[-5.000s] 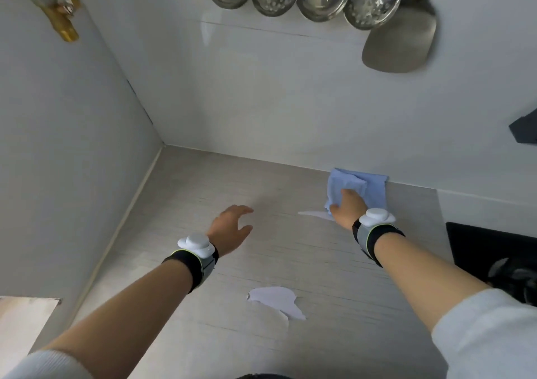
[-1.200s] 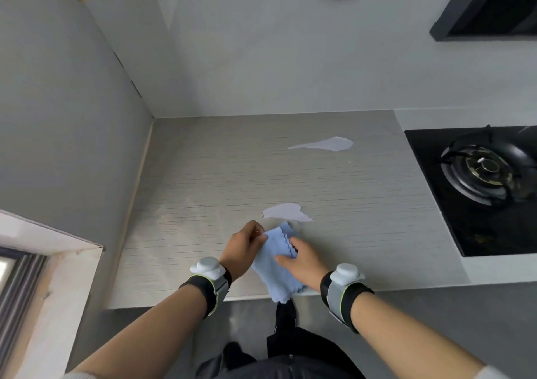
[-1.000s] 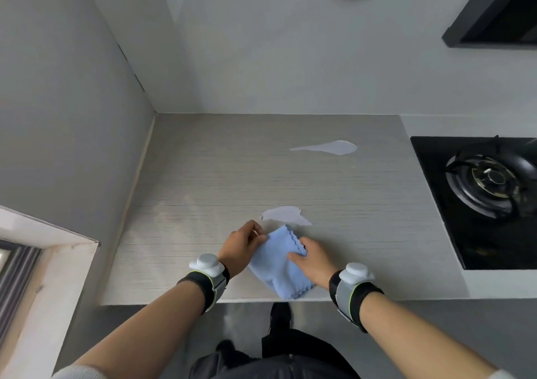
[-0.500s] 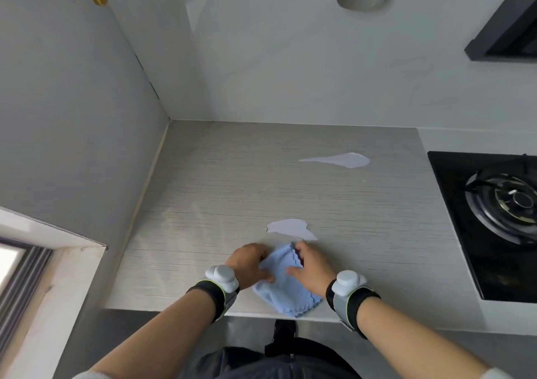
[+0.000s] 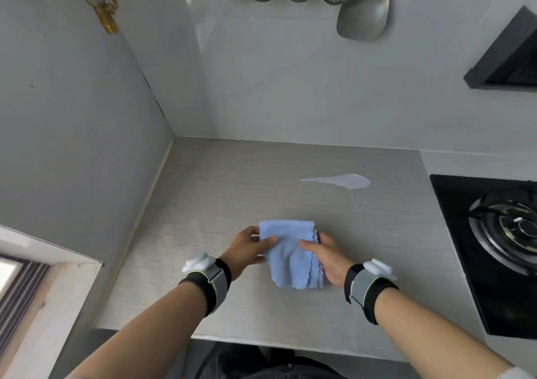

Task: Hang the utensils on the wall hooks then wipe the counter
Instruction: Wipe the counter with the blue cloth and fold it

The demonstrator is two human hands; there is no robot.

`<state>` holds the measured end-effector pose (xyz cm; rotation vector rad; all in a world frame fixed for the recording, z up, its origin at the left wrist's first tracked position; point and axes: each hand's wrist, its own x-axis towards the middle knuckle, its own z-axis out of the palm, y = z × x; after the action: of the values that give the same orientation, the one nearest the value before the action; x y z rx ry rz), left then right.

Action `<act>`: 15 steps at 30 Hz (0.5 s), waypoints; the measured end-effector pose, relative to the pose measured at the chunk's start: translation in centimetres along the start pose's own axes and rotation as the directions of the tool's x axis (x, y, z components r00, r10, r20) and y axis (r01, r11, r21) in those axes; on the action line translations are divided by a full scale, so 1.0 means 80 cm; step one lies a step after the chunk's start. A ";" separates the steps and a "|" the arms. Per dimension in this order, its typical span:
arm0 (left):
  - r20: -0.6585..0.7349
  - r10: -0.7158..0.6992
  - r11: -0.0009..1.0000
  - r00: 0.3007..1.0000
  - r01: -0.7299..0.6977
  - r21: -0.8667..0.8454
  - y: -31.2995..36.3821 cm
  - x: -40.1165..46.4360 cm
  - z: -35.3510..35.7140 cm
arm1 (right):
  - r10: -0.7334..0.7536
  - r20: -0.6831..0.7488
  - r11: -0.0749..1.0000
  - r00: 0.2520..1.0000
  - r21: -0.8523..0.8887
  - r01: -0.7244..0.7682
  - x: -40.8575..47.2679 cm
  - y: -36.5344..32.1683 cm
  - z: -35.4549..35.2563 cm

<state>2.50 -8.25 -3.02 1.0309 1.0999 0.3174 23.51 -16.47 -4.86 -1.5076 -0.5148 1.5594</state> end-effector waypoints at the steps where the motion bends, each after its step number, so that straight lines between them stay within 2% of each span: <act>1: 0.033 -0.052 0.997 0.998 0.054 -0.057 0.006 0.003 0.003 | -0.006 -0.010 1.000 1.000 0.027 0.006 0.006 -0.009 -0.005; 4: 0.125 -0.112 0.993 0.986 0.117 -0.033 0.018 0.015 0.012 | -0.024 -0.072 0.998 0.997 0.050 0.028 0.022 -0.030 -0.018; 9: 0.008 -0.073 0.996 0.997 0.073 -0.057 0.041 0.045 0.026 | -0.076 -0.157 0.997 0.985 -0.005 0.076 0.046 -0.061 -0.033; 15: 0.000 0.003 0.997 1.000 -0.003 -0.071 0.087 0.088 0.044 | -0.131 -0.230 0.991 0.964 -0.069 0.118 0.077 -0.097 -0.058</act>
<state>10.53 -1.72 -1.25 0.9695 1.0803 0.3564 31.03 -8.71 -3.10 -1.6428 -0.5093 1.2599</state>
